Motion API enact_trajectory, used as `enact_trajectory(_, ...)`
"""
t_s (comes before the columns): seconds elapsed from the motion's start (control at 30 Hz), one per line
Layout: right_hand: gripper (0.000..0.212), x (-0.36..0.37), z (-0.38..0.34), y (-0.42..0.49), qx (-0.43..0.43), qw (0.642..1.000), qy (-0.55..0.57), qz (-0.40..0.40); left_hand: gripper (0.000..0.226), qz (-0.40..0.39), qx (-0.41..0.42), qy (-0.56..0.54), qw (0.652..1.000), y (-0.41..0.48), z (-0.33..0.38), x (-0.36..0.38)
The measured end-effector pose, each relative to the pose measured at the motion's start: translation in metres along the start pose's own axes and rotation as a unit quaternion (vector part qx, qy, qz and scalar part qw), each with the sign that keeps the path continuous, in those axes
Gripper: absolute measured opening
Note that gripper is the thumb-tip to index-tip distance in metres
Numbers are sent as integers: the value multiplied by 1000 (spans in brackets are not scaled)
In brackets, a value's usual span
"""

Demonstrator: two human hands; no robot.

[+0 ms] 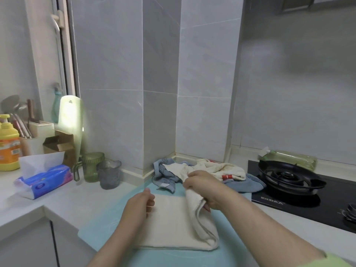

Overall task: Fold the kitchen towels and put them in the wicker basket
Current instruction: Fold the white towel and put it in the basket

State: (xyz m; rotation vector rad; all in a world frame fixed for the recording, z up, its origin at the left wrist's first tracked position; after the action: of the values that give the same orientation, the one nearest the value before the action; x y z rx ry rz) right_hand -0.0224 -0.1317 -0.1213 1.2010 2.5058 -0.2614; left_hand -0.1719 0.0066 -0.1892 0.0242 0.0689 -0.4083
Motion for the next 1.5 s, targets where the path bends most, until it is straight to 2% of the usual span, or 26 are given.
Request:
enact_trajectory(0.13, 26, 49, 13, -2, 6, 999, -40, -13, 39, 28, -30, -47, 998, 3, -5, -24)
enact_trajectory(0.33, 25, 84, 22, -11, -6, 996, -85, -40, 40, 13, -84, -53, 995, 3, -15, -33)
enact_trajectory(0.4, 21, 85, 26, -17, 6, 996, -60, -60, 37, -8, -83, -33, 996, -1, -15, -30)
enact_trajectory(0.5, 9, 78, 27, -30, 7, 994, 11, -106, 28, -34, -43, 18, 998, -13, -7, -25)
enact_trajectory(0.57, 17, 59, 28, -35, -29, 996, 26, -84, 22, -56, -16, 60, 996, -19, -5, -21)
enact_trajectory(0.63, 18, 30, 31, -42, -111, 993, -46, -11, 22, -90, 16, 140, 986, -23, -4, -13)
enact_trajectory(0.7, 27, 2, 41, -53, -175, 974, -131, 50, 20, -103, 53, 253, 960, -25, -3, -9)
enact_trajectory(0.8, 28, -19, 69, -67, -225, 946, -228, 53, 26, -86, 97, 412, 902, -28, 4, -6)
enact_trajectory(0.87, 30, -20, 83, -73, -233, 941, -245, 31, 21, -90, 89, 441, 888, -25, 6, 1)
enact_trajectory(0.93, 40, -16, 87, -76, -235, 938, -253, 28, 17, -104, 61, 435, 892, -21, 9, 8)
enact_trajectory(1.07, 51, -9, 80, -79, -243, 925, -283, 68, 25, -116, 0, 390, 913, -14, 9, 18)
enact_trajectory(1.17, 53, -6, 75, -81, -240, 922, -293, 88, 17, -156, -133, 218, 954, -16, -12, 27)
enact_trajectory(1.23, 53, -5, 71, -82, -241, 916, -306, 95, 14, -143, -232, 71, 959, -17, -21, 29)
enact_trajectory(1.27, 52, -3, 69, -82, -246, 913, -311, 97, 12, -138, -252, 21, 958, -17, -20, 30)
enact_trajectory(1.4, 47, -3, 66, -82, -266, 905, -316, 105, 16, -114, -253, -20, 960, -16, -17, 23)
enact_trajectory(1.5, 33, -6, 64, -83, -280, 895, -330, 110, 11, -85, -200, 23, 976, -8, -21, 4)
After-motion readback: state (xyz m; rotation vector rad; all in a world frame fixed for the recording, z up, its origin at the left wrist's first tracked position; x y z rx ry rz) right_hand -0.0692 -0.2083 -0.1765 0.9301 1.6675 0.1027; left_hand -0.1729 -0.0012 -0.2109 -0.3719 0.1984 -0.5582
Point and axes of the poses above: each hand's wrist, its own y-axis towards the middle knuckle, its own x-axis out of the palm, z = x × y, the point moved 9 cm from there along y, towards the middle knuckle, and after that the axes turned 10 degrees about z, right-handed, at the moved point
